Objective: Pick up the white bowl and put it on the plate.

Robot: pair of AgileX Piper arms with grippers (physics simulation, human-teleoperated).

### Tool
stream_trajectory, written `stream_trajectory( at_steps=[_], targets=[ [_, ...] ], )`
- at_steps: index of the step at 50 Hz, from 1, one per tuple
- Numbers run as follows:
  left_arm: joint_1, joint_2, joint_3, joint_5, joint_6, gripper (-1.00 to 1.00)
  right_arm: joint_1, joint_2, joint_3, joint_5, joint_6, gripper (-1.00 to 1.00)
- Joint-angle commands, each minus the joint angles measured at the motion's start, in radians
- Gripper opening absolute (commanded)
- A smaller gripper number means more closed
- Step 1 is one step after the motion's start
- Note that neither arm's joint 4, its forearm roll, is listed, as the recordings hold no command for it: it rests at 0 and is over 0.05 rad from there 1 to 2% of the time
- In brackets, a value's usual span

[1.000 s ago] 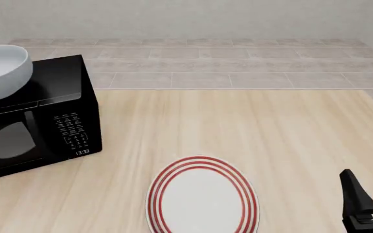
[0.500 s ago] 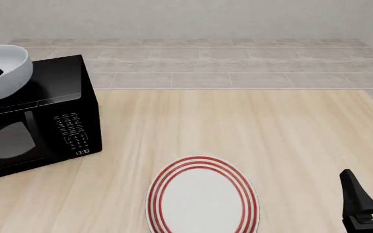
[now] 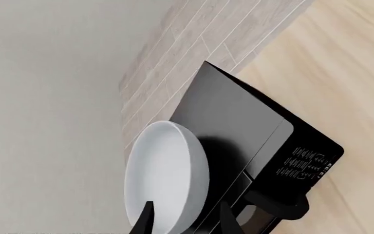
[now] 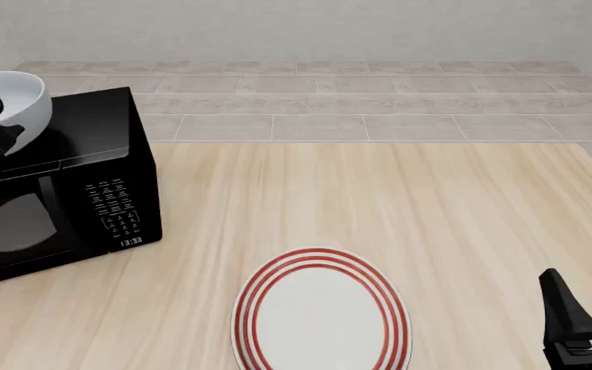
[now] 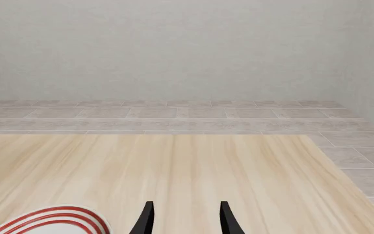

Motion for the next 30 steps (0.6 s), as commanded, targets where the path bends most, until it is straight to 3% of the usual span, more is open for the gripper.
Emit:
stream_trajectory(
  at_steps=[1, 30],
  targets=[
    [0.034, 0.03, 0.015, -0.025, -0.014, 1.0, -0.004, -0.002, -0.001, 0.003, 0.0, 1.0],
    [0.064, 0.087, 0.038, -0.086, -0.016, 1.0, -0.004, -0.001, -0.001, 0.003, 0.0, 1.0]
  ],
)
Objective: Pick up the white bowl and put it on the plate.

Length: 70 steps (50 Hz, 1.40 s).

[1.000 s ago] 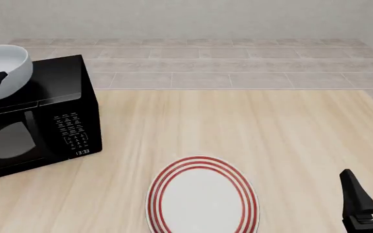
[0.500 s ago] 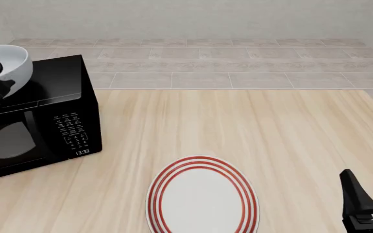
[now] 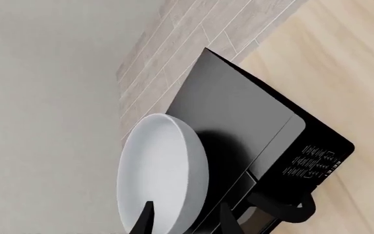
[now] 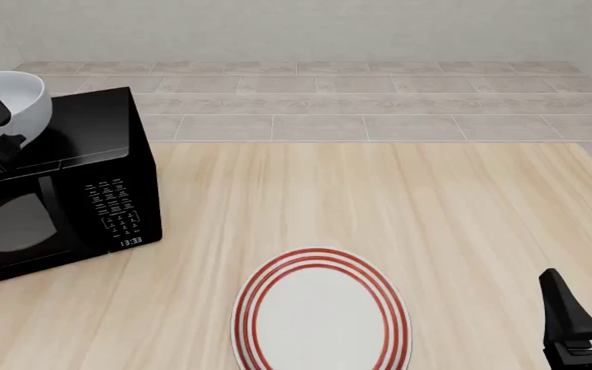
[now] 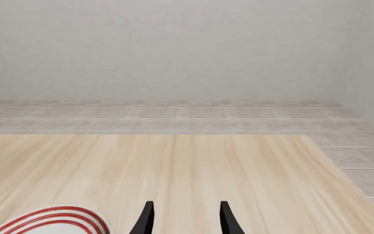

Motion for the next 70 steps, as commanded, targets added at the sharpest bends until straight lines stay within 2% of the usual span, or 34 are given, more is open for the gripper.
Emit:
stream_trajectory(
  at_steps=[1, 29, 43, 70],
  targets=[
    [0.024, 0.028, 0.007, -0.022, -0.022, 1.0, -0.004, -0.002, -0.001, 0.003, 0.0, 1.0],
    [0.044, 0.093, 0.033, -0.089, -0.017, 1.0, -0.004, -0.002, -0.001, 0.003, 0.0, 1.0],
    [0.047, 0.112, -0.001, -0.081, -0.042, 1.0, -0.004, -0.001, -0.001, 0.003, 0.0, 1.0],
    [0.065, 0.161, 0.023, -0.125, -0.029, 1.0, -0.004, -0.001, -0.001, 0.003, 0.0, 1.0]
  ],
)
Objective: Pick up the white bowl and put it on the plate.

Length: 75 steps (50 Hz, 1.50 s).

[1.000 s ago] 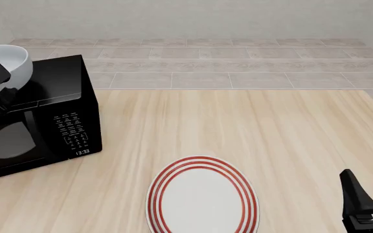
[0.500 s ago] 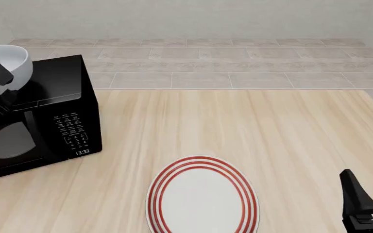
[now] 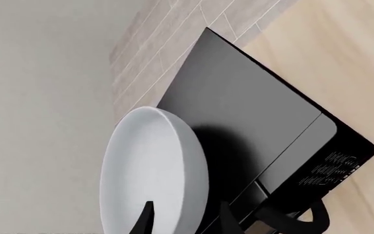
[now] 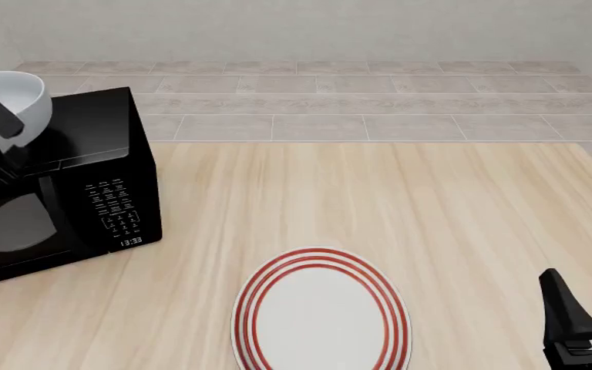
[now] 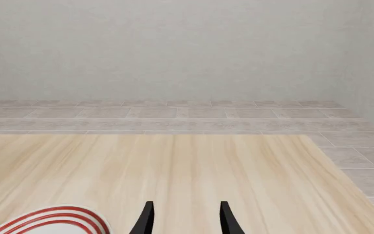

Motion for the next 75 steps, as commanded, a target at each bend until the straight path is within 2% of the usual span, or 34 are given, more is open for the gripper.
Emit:
stream_trajectory(
  at_steps=[1, 20, 21, 37, 57, 58, 65, 67, 75],
  targets=[
    [0.011, 0.023, 0.005, -0.012, -0.028, 1.0, -0.004, -0.002, -0.001, 0.003, 0.0, 1.0],
    [0.024, 0.042, 0.015, -0.021, -0.03, 1.0, -0.004, -0.001, -0.001, 0.003, 0.0, 1.0],
    [0.026, 0.042, 0.014, -0.025, -0.026, -1.0, -0.004, -0.001, -0.001, 0.003, 0.0, 1.0],
    [0.034, 0.019, -0.004, 0.015, -0.017, -1.0, -0.004, -0.001, -0.001, 0.003, 0.0, 1.0],
    [0.025, -0.128, -0.01, 0.147, 0.016, -1.0, -0.004, -0.002, -0.001, 0.003, 0.0, 1.0],
    [0.03, -0.138, 0.009, 0.149, 0.035, -1.0, -0.004, -0.001, -0.001, 0.003, 0.0, 1.0],
    [-0.021, -0.215, 0.005, 0.221, -0.001, -1.0, -0.004, -0.002, -0.001, 0.003, 0.0, 1.0],
    [-0.068, -0.246, -0.017, 0.279, -0.044, -1.0, -0.004, -0.002, -0.001, 0.003, 0.0, 1.0],
    [-0.15, -0.305, -0.021, 0.334, -0.066, -1.0, -0.004, -0.001, -0.001, 0.003, 0.0, 1.0]
  ],
)
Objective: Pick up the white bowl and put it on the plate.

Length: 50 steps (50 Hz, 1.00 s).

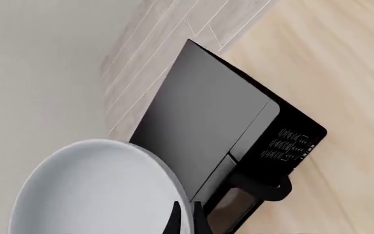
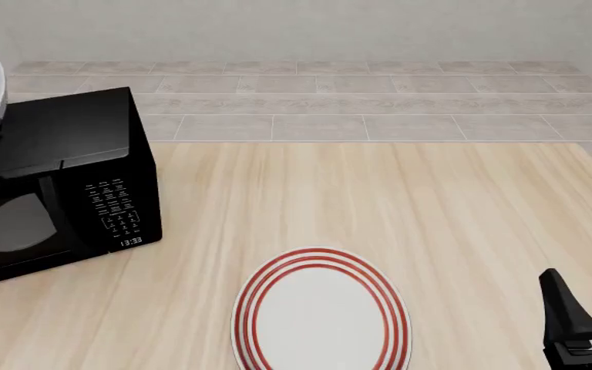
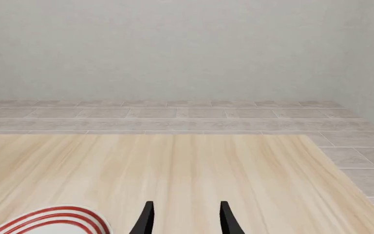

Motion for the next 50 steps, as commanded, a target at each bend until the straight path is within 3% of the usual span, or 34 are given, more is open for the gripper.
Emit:
stream_trajectory(
  at_steps=[1, 14, 33, 36, 41, 50],
  targets=[
    [-0.099, -0.1, -0.015, 0.099, -0.058, -1.0, -0.004, -0.001, -0.001, 0.003, 0.0, 1.0],
    [-0.218, -0.148, -0.04, 0.164, -0.091, -1.0, -0.004, -0.001, -0.001, 0.003, 0.0, 1.0],
    [-0.344, -0.123, -0.075, 0.158, -0.12, -1.0, -0.004, -0.001, -0.001, 0.003, 0.0, 1.0],
    [-0.404, -0.12, -0.109, 0.183, -0.165, -1.0, -0.004, -0.001, -0.001, 0.003, 0.0, 1.0],
    [-0.432, -0.099, -0.148, 0.2, -0.167, -1.0, -0.004, -0.001, -0.001, 0.003, 0.0, 1.0],
    [-0.517, -0.08, -0.126, 0.172, -0.198, -1.0, -0.004, -0.001, -0.001, 0.003, 0.0, 1.0]
  ],
)
